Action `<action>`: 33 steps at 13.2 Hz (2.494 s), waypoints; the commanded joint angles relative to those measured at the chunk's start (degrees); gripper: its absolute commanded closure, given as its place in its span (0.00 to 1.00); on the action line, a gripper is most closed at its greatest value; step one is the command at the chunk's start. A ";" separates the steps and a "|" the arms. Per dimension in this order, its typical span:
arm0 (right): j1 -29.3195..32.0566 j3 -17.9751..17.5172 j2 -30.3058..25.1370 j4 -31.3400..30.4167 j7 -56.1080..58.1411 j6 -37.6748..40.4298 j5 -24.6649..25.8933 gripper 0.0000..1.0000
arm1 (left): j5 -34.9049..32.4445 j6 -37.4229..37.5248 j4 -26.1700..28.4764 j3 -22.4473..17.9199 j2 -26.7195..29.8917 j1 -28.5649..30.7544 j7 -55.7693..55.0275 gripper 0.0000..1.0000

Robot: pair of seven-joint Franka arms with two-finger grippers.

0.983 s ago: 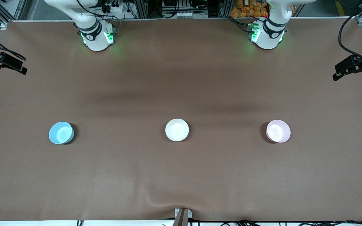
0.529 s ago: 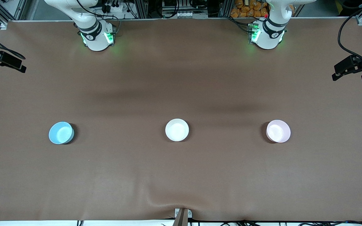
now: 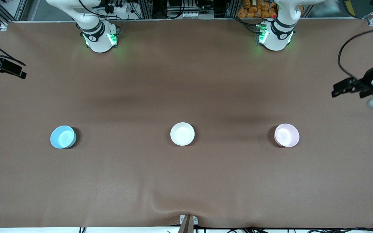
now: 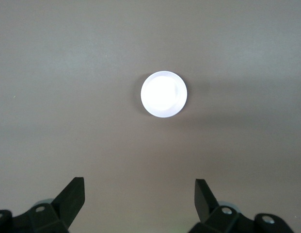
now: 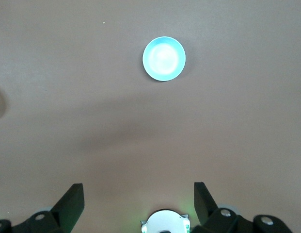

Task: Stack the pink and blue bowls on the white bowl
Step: 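Reach the left gripper down to the pink bowl rim and grasp it, then lift the pink bowl with the left gripper toward the white bowl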

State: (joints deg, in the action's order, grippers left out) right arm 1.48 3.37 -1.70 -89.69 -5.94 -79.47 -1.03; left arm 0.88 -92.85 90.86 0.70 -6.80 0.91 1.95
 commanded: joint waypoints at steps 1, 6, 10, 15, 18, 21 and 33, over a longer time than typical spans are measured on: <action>0.37 -0.39 -0.23 0.22 0.58 0.37 0.85 0.00 | -0.62 -3.72 -0.34 0.35 -5.66 0.23 1.13 0.00; 1.42 -0.30 -0.68 0.57 4.18 0.02 0.94 0.00 | -0.71 -19.00 8.62 0.35 -11.46 0.05 2.18 0.00; 1.42 -0.30 -0.59 1.18 4.10 -1.03 0.23 0.00 | -0.71 -26.92 11.00 0.35 -17.53 0.32 2.27 0.00; 1.69 1.10 -1.03 8.19 3.49 3.33 1.20 0.00 | -0.71 -33.97 12.59 0.35 -22.81 0.32 2.27 0.05; 4.05 3.74 -1.02 11.47 6.71 4.85 0.23 0.00 | -0.88 -35.81 12.59 0.26 -24.48 0.32 2.27 0.19; 6.60 3.75 -1.20 11.47 11.56 8.00 0.24 0.00 | -0.88 -36.96 12.50 0.26 -25.45 0.32 2.27 0.25; -6.73 1.11 6.36 10.94 14.91 11.09 0.23 0.00 | -0.97 -33.20 9.27 0.35 -22.91 -1.61 1.31 1.00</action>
State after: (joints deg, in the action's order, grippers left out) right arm -1.68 4.09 4.84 -80.07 9.43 -69.65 -1.07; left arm 0.86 -129.47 101.53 1.21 -31.83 0.80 3.42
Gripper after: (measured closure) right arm 0.000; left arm 0.974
